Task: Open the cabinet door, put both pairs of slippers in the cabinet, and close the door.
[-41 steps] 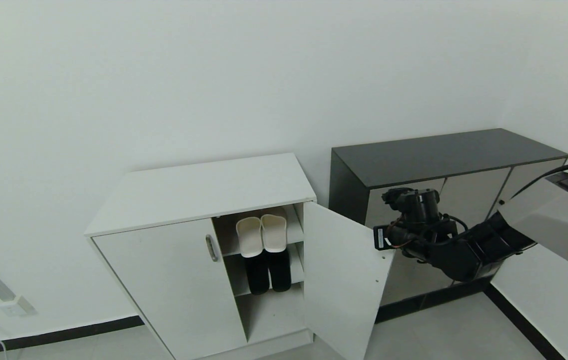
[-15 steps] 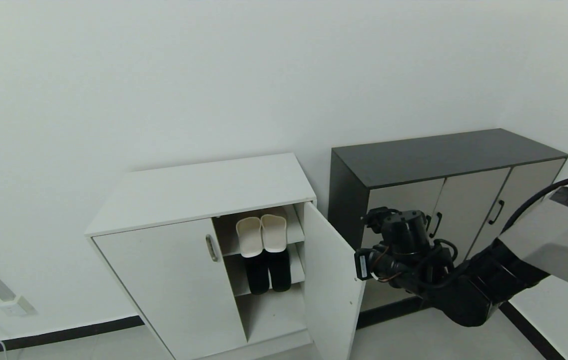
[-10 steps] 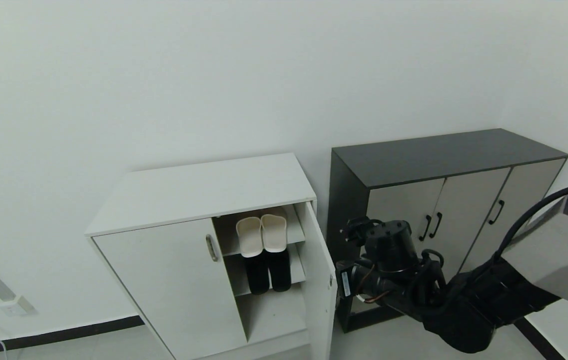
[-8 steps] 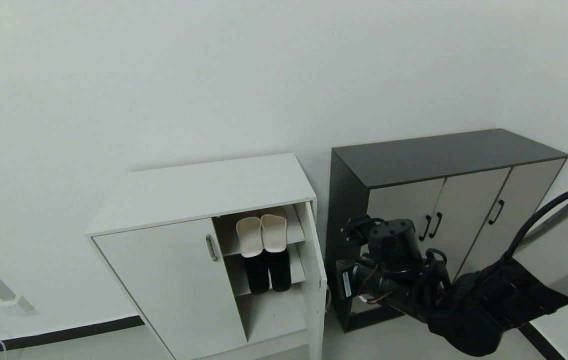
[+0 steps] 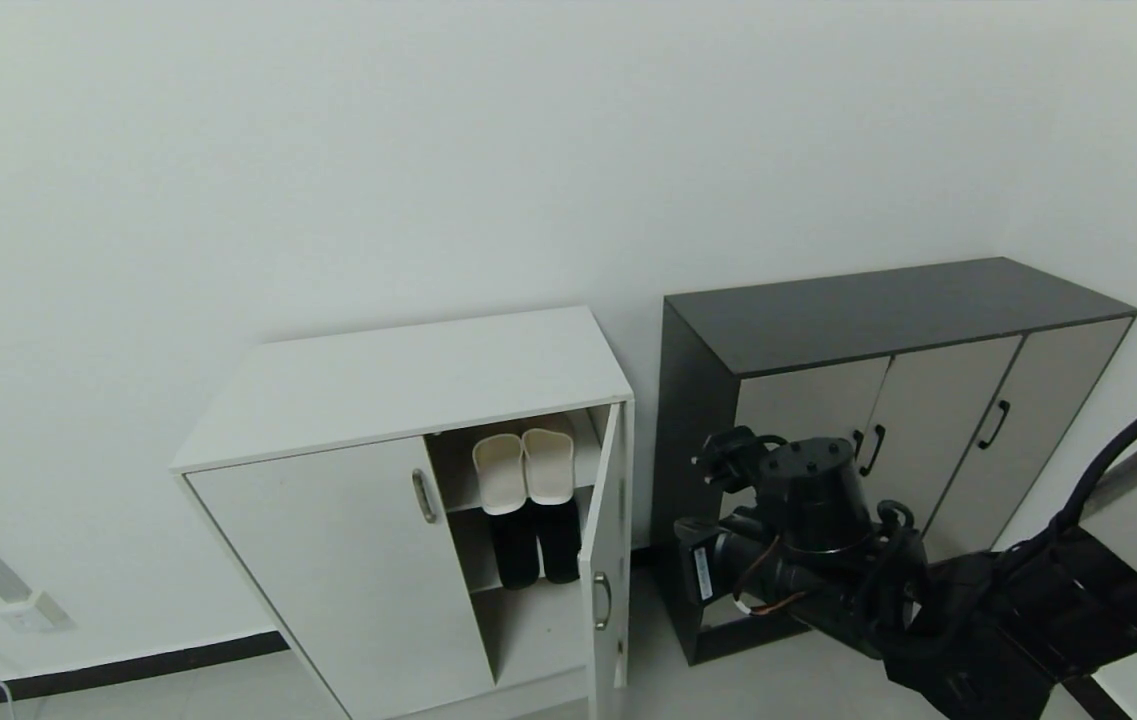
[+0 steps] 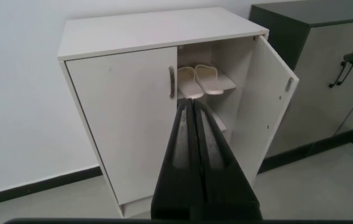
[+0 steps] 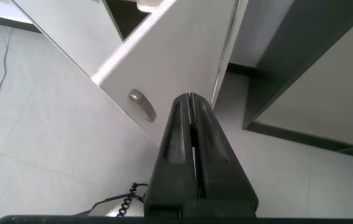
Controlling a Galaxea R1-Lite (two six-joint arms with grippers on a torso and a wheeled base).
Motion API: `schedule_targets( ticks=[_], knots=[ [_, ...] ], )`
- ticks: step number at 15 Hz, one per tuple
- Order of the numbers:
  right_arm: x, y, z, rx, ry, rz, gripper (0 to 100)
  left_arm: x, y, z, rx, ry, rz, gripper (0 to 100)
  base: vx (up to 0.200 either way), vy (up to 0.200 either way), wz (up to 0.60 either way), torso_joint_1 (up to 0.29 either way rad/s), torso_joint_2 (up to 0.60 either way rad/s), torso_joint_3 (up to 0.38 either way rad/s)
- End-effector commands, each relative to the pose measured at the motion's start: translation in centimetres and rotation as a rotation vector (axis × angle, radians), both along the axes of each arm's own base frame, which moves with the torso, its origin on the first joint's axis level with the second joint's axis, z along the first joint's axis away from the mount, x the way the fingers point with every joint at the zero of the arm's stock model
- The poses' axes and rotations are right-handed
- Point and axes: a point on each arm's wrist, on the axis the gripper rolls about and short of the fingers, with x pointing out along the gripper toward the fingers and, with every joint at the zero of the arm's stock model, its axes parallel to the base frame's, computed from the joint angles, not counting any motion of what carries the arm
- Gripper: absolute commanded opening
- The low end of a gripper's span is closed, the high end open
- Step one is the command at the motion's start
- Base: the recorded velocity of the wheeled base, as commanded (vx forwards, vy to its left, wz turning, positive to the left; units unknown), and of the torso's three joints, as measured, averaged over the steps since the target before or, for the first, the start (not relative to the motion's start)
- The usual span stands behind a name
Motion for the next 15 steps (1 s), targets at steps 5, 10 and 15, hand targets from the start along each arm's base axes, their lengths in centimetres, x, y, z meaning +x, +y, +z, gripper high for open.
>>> schedule_targets(
  ticks=[5,10,15],
  knots=[
    [-0.3,-0.2,-0.3,0.000,0.018,0.029,0,0.0,0.0,0.0,0.000,0.000,0.000,0,0.000,0.000,0.24,0.000,0.00,0.001],
    [-1.0,-1.8,-1.5,-0.088,0.026,0.011,0,0.0,0.0,0.0,0.002,0.001,0.000,0,0.000,0.000,0.00,0.000,0.00,0.000],
    [-1.4,-3.7,-2.9,-0.149,0.067,-0.057,0,0.0,0.0,0.0,0.002,0.003,0.000,0,0.120,0.000,0.00,0.001,0.00,0.000]
  ],
)
